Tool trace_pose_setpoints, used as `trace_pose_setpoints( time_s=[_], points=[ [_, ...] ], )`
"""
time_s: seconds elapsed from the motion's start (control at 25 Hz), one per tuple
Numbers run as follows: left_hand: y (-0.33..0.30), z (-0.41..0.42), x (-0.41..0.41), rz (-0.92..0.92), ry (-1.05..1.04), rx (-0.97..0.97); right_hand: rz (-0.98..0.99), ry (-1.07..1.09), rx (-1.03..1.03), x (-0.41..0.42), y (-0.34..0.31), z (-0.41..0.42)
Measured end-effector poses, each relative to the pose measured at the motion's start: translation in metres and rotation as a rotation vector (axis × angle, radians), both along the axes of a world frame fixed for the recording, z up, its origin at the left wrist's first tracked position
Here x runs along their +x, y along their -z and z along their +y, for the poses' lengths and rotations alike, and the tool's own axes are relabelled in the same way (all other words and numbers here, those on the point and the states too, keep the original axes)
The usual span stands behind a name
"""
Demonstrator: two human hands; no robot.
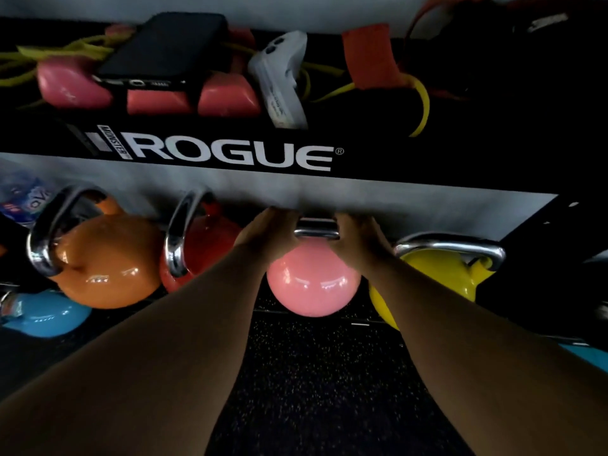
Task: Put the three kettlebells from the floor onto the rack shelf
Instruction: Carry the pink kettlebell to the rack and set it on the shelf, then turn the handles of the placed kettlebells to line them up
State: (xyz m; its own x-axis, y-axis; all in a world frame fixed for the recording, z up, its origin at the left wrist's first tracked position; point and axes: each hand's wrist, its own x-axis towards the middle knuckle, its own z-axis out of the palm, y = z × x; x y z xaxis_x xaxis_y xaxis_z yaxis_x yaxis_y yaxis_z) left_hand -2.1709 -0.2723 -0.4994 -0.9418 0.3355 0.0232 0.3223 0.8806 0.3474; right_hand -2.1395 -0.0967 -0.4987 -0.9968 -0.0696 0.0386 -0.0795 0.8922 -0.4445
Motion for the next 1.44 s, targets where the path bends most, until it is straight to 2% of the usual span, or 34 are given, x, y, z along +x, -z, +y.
trace_pose_setpoints(
  time_s=[0.2,0.6,0.76,0.88,1.12,1.28,1.44],
  points=[
    [0.007,0.014,-0.022,-0.072,-0.017,0.075,0.007,0.107,-0.06,-0.02,0.012,0.01],
    [0.015,0.012,-0.023,0.024,-0.013,0.138,0.006,0.083,0.035,-0.015,0.005,0.009],
    [0.011,0.013,-0.023,0.055,-0.031,0.017,-0.095,0.033,-0.048,-0.002,-0.005,0.01],
    [-0.002,0.023,-0.003,0.213,-0.002,-0.048,-0.062,-0.051,-0.077,0.02,-0.012,0.029],
    [-0.028,0.103,0.076,0.448,0.277,-0.167,0.185,-0.041,-0.106,0.09,-0.035,0.115],
    [-0.042,0.197,0.126,0.39,0.397,-0.24,0.151,0.026,0.013,0.155,-0.049,0.221],
    [-0.058,0.293,0.172,0.334,0.42,-0.257,0.1,0.111,0.156,0.217,-0.069,0.334]
  ],
)
